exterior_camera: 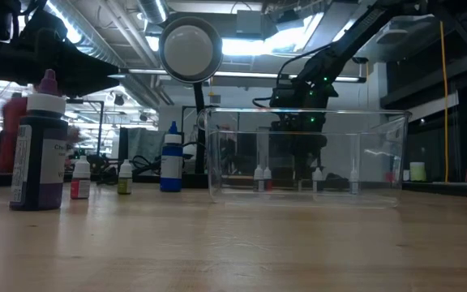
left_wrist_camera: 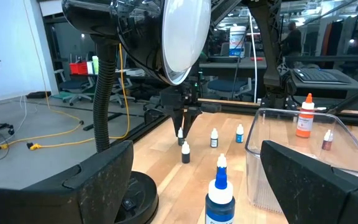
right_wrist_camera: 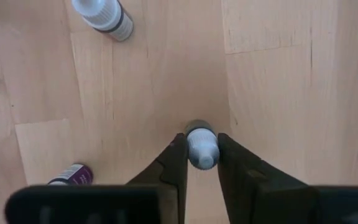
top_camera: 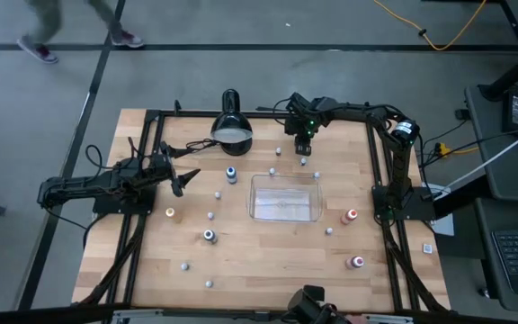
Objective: Pick & Place food coloring
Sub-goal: Put the small green food coloring bottle into the transparent bin
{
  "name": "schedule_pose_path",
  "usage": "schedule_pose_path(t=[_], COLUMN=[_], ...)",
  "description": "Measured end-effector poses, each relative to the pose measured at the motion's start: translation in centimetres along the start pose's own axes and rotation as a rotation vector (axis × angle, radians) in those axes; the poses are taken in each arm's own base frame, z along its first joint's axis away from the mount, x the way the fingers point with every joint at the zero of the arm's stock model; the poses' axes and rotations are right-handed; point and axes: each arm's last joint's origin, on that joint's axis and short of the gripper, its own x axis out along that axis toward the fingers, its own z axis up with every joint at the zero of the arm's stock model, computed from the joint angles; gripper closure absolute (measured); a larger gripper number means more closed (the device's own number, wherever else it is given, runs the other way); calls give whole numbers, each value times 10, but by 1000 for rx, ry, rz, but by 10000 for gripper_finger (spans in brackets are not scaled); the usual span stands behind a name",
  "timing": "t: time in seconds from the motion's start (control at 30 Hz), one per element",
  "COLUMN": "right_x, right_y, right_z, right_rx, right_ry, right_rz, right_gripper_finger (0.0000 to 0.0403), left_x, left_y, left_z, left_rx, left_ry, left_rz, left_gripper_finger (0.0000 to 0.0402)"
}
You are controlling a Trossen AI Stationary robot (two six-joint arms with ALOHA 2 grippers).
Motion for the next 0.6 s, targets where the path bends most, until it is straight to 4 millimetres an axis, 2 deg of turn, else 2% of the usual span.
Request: schedule_pose_path(t=[0.23,0.4,0.6], right_x=[-3,-19,-44], right_y=[2,7,20], right_z=[0,3,9], right_rx=[35,28,-1], right_ry=[7,-9,-33], right_rz=[-3,-42,-120], right_gripper_finger=[324,334,328], left_x=[0,0,0], left_y=[0,0,0], left_z=[0,0,0], left_rx=[0,0,0], left_ry=[0,0,0], left_rz=[0,-1,0], left_gripper_finger=[54,54,54])
